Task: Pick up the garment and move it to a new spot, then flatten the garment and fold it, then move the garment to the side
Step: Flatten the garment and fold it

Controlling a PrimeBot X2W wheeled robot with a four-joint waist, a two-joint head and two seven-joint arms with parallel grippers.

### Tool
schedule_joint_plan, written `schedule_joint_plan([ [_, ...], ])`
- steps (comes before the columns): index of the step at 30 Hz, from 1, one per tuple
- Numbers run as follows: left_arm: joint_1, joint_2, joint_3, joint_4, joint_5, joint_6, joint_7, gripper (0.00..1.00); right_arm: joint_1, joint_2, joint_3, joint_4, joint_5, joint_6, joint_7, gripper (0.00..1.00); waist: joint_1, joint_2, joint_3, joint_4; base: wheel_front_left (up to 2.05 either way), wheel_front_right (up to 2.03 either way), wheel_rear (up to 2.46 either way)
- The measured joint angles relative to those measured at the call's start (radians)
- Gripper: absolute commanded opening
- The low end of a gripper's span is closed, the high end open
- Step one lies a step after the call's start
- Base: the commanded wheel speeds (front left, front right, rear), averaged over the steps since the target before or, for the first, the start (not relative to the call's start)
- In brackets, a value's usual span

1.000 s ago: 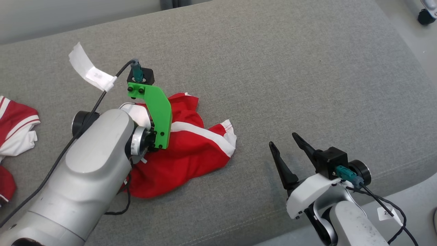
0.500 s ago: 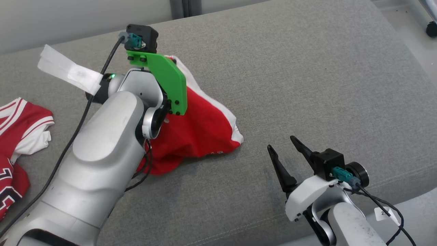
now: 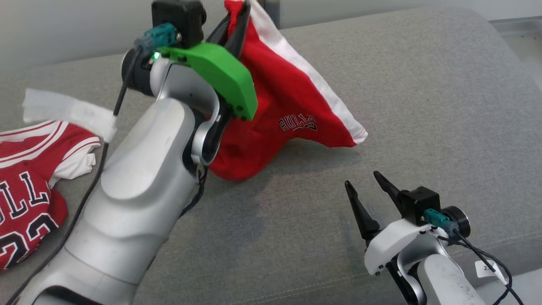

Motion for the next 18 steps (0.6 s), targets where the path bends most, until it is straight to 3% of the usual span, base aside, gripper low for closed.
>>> schedule_joint_plan([
  [6, 0.242, 0.085, -0.006, -0.052, 0.007, 0.058, -0.048, 0.0, 0.018, 0.0, -0.028, -0.013, -0.008, 0.0, 0.008, 1.0, 0.0, 0.0, -0.001, 0.059, 0.0, 0.0, 0.0],
  [12, 0.475, 0.12, 0.004, -0.109, -0.046, 0.11, -0.071, 0.0, 0.021, 0.001, -0.03, -0.023, -0.017, 0.0, 0.019, 1.0, 0.0, 0.0, -0.001, 0.123, 0.0, 0.0, 0.0],
  [17, 0.58, 0.134, 0.001, -0.149, -0.061, 0.135, -0.079, 0.0, 0.021, 0.001, -0.03, -0.028, -0.018, 0.0, 0.026, 1.0, 0.0, 0.0, -0.008, 0.167, 0.0, 0.0, 0.0],
  [18, 0.591, 0.136, -0.005, -0.154, -0.059, 0.139, -0.08, 0.05, 0.022, 0.001, -0.028, -0.028, -0.018, 0.0, 0.029, 1.0, 0.0, 0.0, -0.01, 0.174, 0.0, 0.0, 0.0],
])
